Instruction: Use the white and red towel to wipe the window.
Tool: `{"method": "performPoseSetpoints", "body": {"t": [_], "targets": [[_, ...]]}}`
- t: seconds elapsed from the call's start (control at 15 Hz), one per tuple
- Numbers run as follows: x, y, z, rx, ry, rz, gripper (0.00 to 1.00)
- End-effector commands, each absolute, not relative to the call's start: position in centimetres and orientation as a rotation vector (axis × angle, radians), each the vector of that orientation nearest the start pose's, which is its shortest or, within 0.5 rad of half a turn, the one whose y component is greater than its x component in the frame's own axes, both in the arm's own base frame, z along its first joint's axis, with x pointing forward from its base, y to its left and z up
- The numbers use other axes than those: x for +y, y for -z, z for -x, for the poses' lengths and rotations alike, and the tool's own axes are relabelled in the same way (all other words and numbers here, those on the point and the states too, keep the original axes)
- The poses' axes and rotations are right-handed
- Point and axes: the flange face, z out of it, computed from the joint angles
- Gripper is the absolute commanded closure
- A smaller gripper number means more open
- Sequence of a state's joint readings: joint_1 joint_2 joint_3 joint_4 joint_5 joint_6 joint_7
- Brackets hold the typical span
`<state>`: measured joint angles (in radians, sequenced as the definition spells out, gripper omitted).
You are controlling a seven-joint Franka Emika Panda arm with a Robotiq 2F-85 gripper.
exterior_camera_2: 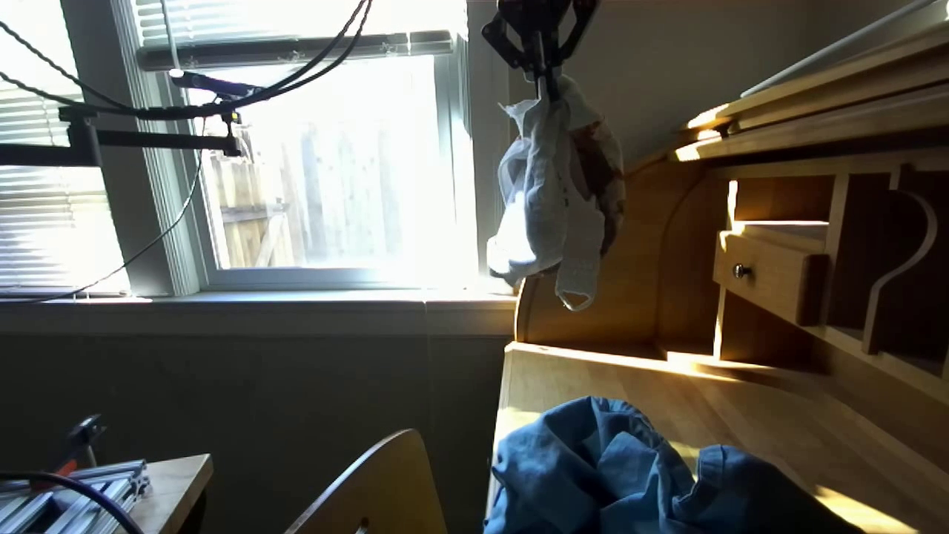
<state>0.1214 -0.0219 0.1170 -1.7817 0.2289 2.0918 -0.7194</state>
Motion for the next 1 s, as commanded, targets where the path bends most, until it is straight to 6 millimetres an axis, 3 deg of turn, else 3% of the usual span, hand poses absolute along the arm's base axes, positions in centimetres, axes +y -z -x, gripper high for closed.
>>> {"method": "performPoseSetpoints", "body": {"t": [0.0,0.4,0.53,0.73,0.93], "targets": [[17.4,-59.5,-56.2,-1.478,0.608,2.504,0.97],[17.3,-59.1,-56.2,-1.450,0.602,2.497,0.92],[17.8,-58.8,-56.3,-1.501,0.575,2.486,0.97],[21.8,-58.6,-56.1,-1.656,0.568,2.375,0.97],[26.3,-58.7,-54.6,-1.763,0.573,2.261,0.97]]}}
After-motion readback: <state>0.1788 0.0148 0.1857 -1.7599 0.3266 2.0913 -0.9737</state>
